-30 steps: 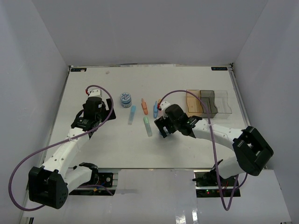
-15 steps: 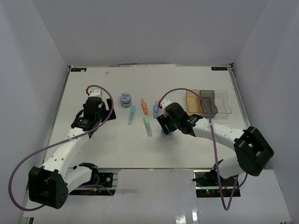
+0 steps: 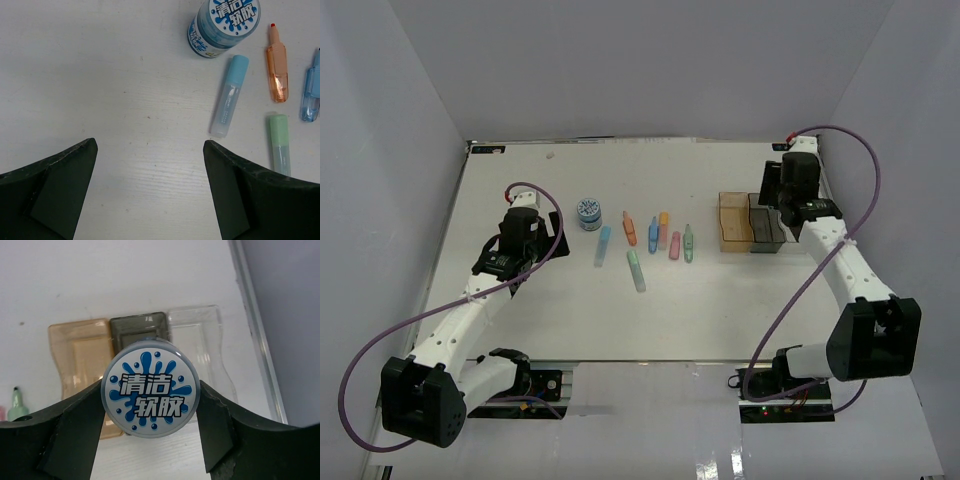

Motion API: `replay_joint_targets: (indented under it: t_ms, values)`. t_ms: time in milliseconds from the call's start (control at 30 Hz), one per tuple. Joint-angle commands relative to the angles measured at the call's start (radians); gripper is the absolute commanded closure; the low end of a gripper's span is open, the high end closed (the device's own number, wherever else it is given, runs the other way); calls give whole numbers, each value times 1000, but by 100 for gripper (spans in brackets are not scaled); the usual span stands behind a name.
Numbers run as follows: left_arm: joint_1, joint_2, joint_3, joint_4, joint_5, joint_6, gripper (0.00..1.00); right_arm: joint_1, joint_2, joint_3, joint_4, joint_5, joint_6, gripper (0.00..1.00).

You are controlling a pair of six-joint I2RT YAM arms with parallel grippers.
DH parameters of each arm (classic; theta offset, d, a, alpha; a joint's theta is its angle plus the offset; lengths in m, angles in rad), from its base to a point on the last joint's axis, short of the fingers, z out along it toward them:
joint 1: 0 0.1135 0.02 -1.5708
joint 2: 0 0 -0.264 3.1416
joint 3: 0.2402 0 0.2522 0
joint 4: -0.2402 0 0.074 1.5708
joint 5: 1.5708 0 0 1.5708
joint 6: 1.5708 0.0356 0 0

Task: Sort the stationery into containers
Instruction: Place the stationery in the storage box.

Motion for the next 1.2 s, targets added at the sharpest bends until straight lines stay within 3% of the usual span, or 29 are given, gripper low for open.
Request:
replay_joint_targets:
  t_ms: [0,233,967,1167]
  values:
    - [5,-16,9,11,27,-2,2,-90,58,77,19,32,76,47]
    - [5,-28,8,10,39,-2,2,-228,210,143,58,64,136,46]
    - [5,-28,6,10,59,-4,2,-271,444,256,64,-10,119,38]
    - [5,-19,6,10,65,-2,2,-271,477,267,68,-29,119,23]
